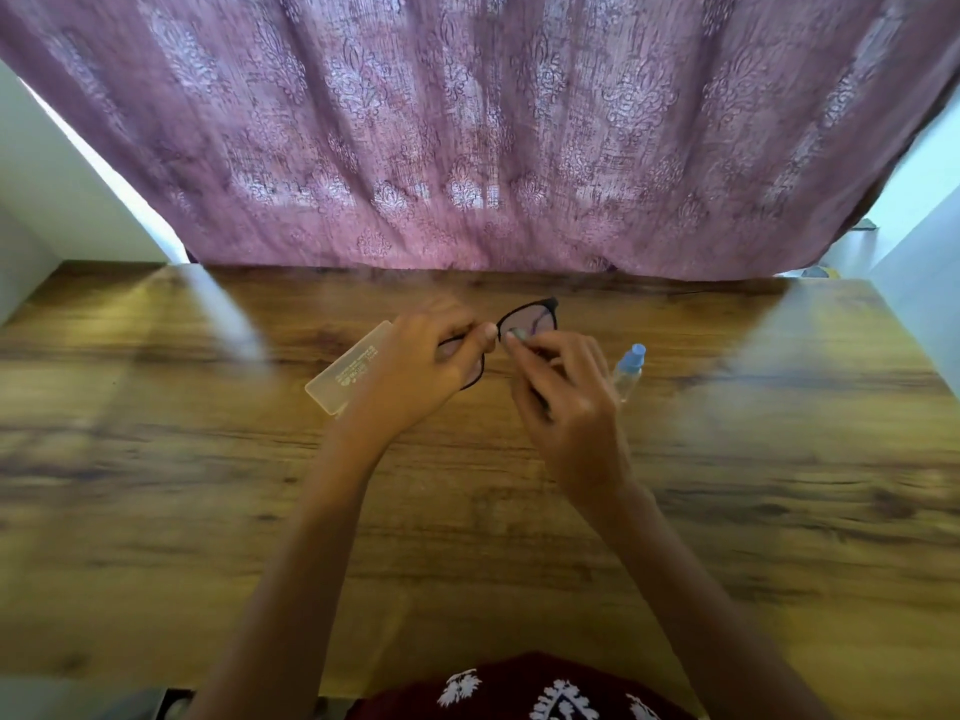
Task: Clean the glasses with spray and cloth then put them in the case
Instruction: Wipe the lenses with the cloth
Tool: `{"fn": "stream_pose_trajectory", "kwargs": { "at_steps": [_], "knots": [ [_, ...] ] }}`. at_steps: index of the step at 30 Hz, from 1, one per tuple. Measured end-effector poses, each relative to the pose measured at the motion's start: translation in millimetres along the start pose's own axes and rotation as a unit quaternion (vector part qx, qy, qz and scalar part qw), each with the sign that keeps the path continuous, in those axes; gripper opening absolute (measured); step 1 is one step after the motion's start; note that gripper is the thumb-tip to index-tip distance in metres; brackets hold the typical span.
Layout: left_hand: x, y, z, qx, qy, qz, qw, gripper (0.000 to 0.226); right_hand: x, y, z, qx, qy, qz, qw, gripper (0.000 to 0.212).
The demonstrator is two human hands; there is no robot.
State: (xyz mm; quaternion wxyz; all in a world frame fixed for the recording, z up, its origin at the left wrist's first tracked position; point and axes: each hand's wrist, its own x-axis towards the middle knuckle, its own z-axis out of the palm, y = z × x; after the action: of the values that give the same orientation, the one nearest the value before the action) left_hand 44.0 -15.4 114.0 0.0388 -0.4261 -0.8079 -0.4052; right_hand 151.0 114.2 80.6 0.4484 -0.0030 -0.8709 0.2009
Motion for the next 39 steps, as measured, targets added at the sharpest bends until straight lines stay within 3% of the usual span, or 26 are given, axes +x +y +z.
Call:
{"fn": "stream_pose_trajectory", "kwargs": {
  "at_steps": [8,15,22,29,35,39],
  "knots": [
    [-0.9,-4.0,-5.6,-0.009,0.028,-0.018,0.999,0.034,17.5,11.7,-3.1,-0.005,0.036,0.053,0.998,0.021],
    [1.3,-4.4,-2.8,-0.007,0.004,-0.013,1.000,0.042,8.3,-7.3,3.1,0.011,-0.022,-0.005,1.000,0.025],
    [-2.2,-2.2,-7.9,0.000,0.026,-0.004,1.000,0.034,17.1,7.7,-3.8,-0.011,0.028,0.050,0.998,0.022],
    [0.6,-0.3,-2.5,-0.006,0.007,0.003,1.000,0.041,6.4,-8.9,-2.5,-0.003,-0.018,-0.006,1.000,0.025],
    [0.6,-0.7,-4.7,-0.005,0.018,0.009,1.000,0.040,18.8,4.8,-6.6,-0.023,0.025,0.050,0.998,0.025],
    [1.1,-1.5,-4.4,0.002,0.021,-0.003,1.000,0.042,6.1,0.5,-10.4,-0.017,0.025,0.033,0.999,0.021]
  ]
}}
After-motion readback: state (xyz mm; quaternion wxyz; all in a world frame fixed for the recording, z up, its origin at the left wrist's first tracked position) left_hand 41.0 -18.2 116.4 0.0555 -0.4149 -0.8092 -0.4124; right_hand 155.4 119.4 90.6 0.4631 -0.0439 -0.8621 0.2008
